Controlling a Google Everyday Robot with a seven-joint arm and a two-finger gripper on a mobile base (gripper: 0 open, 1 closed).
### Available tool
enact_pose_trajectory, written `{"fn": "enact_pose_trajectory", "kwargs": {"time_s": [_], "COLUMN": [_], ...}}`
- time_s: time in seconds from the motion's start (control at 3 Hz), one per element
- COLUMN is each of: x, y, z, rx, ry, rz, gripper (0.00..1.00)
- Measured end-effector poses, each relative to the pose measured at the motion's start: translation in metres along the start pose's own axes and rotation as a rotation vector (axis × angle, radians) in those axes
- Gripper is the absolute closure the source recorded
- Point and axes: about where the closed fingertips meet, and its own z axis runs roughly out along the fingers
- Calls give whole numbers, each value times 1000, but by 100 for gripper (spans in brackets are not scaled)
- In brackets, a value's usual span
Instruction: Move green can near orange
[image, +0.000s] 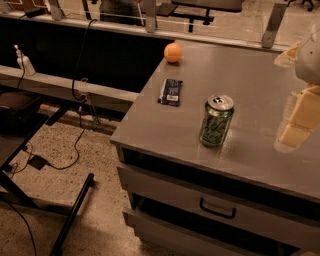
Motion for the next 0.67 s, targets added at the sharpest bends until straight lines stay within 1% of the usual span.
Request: {"fn": "enact_pose_trajectory", "kwargs": {"time_s": [0.67], "x": [0], "y": [-1], "z": [-1], "rx": [4], "ry": [-12], "rz": [2], "gripper": [0]}}
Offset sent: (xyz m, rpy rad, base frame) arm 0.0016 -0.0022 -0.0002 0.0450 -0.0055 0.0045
